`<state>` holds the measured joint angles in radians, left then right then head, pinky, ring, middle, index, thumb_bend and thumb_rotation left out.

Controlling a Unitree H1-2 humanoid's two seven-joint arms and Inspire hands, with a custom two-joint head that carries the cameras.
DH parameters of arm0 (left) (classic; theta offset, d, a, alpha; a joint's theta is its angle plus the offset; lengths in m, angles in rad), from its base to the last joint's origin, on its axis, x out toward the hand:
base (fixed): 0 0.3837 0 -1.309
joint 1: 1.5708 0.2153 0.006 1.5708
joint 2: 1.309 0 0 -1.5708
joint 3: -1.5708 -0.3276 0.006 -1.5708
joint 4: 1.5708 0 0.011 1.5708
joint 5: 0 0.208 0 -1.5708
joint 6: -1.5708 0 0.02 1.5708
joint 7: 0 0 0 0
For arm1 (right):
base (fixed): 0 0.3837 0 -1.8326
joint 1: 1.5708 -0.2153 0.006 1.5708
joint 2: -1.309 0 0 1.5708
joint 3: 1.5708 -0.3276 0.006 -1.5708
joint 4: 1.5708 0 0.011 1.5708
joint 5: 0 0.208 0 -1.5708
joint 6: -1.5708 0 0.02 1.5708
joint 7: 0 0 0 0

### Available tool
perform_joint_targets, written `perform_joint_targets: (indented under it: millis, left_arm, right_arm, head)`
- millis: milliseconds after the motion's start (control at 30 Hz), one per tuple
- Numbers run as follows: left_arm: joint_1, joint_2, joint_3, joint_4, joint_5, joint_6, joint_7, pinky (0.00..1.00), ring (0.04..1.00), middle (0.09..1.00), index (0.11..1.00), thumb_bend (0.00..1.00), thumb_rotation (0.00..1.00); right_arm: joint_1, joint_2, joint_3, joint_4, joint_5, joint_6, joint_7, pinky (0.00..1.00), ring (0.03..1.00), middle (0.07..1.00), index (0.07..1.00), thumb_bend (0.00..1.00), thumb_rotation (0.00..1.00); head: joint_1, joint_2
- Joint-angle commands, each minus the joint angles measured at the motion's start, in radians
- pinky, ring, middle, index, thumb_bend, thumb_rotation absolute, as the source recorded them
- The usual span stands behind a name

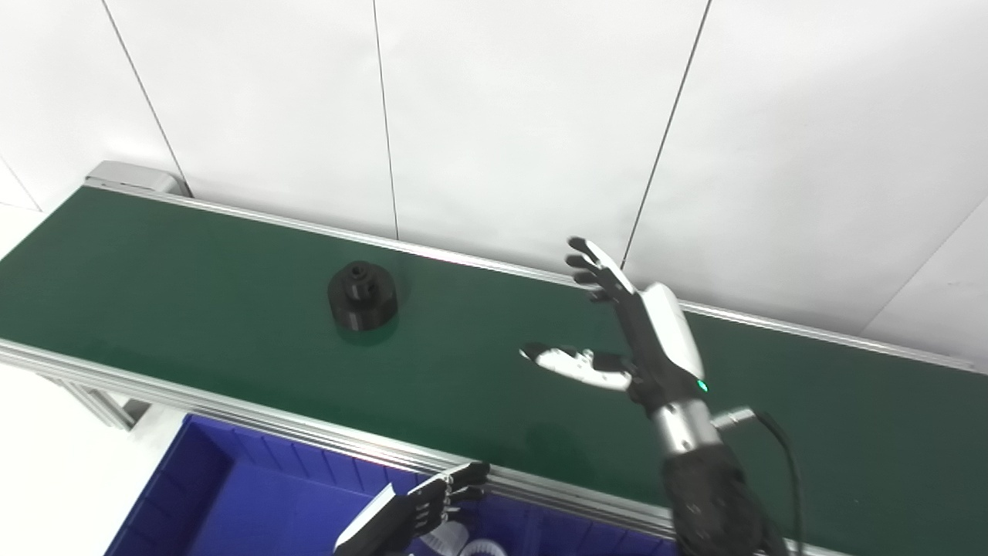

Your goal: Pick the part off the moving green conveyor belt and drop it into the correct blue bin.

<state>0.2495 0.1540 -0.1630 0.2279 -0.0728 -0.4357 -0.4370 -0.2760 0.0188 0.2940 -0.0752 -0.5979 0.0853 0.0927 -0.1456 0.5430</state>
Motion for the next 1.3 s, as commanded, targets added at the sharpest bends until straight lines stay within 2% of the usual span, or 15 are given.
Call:
perform_joint_targets:
  millis: [0,133,300,400,533,633,700,933,1067,1267]
  left_arm:
    - [-0.005,-0.007,0.025,-0.019,-0.032,-0.034,-0.058,0.78,0.878,0.91,0.895,0.75,0.48]
    - [0.001,-0.005,0.049,-0.035,-0.053,-0.034,-0.125,0.81,0.879,0.912,0.907,0.74,0.5]
    - [0.007,-0.012,0.076,-0.048,-0.05,-0.034,-0.163,0.81,0.877,0.911,0.918,0.71,0.5]
    - [0.015,-0.017,0.088,-0.057,-0.048,-0.034,-0.175,0.8,0.864,0.906,0.913,0.71,0.54]
    - [0.028,-0.031,0.105,-0.061,-0.081,-0.034,-0.211,0.81,0.87,0.905,0.913,0.7,0.53]
    - [0.039,-0.038,0.11,-0.083,-0.067,-0.034,-0.211,0.81,0.876,0.906,0.919,0.69,0.54]
    - [0.044,-0.046,0.12,-0.092,-0.069,-0.034,-0.221,0.8,0.864,0.892,0.914,0.66,0.54]
    - [0.064,-0.06,0.133,-0.115,-0.067,-0.034,-0.23,0.78,0.865,0.889,0.903,0.68,0.58]
    - [0.061,-0.061,0.138,-0.121,-0.038,-0.034,-0.23,0.78,0.861,0.892,0.909,0.68,0.63]
    - [0.075,-0.061,0.125,-0.136,-0.03,-0.034,-0.216,0.75,0.877,0.905,0.901,0.71,0.63]
  right_arm:
    - [-0.065,0.019,0.005,0.021,-0.019,0.018,-0.026,0.76,0.826,0.851,0.913,0.82,0.43]
    - [-0.141,0.033,0.017,0.096,-0.033,0.041,-0.009,0.76,0.829,0.851,0.919,0.82,0.47]
    - [-0.236,0.04,0.053,0.191,-0.053,0.099,0.033,0.77,0.853,0.891,0.941,0.85,0.49]
    - [-0.287,0.033,0.081,0.256,-0.076,0.107,0.033,0.76,0.853,0.9,0.948,0.87,0.51]
    - [-0.339,0.042,0.1,0.311,-0.092,0.141,0.038,0.76,0.845,0.897,0.943,0.89,0.5]
    - [-0.368,0.049,0.115,0.338,-0.099,0.175,0.057,0.77,0.857,0.905,0.951,0.91,0.5]
    - [-0.383,0.053,0.127,0.36,-0.1,0.175,0.057,0.78,0.862,0.907,0.954,0.92,0.52]
    - [-0.422,0.072,0.184,0.452,-0.104,0.17,0.061,0.78,0.872,0.918,0.965,0.92,0.55]
    - [-0.445,0.089,0.205,0.517,-0.098,0.162,0.059,0.79,0.881,0.927,0.968,0.93,0.54]
    - [-0.464,0.105,0.25,0.623,-0.115,0.139,0.031,0.77,0.848,0.903,0.95,0.94,0.5]
  head:
    - [-0.013,0.004]
    - [-0.055,0.016]
    - [-0.085,0.025]
    - [-0.089,0.03]
    - [-0.084,0.038]
    - [-0.076,0.042]
    - [-0.07,0.046]
    - [-0.061,0.05]
    - [-0.057,0.05]
    - [-0.049,0.05]
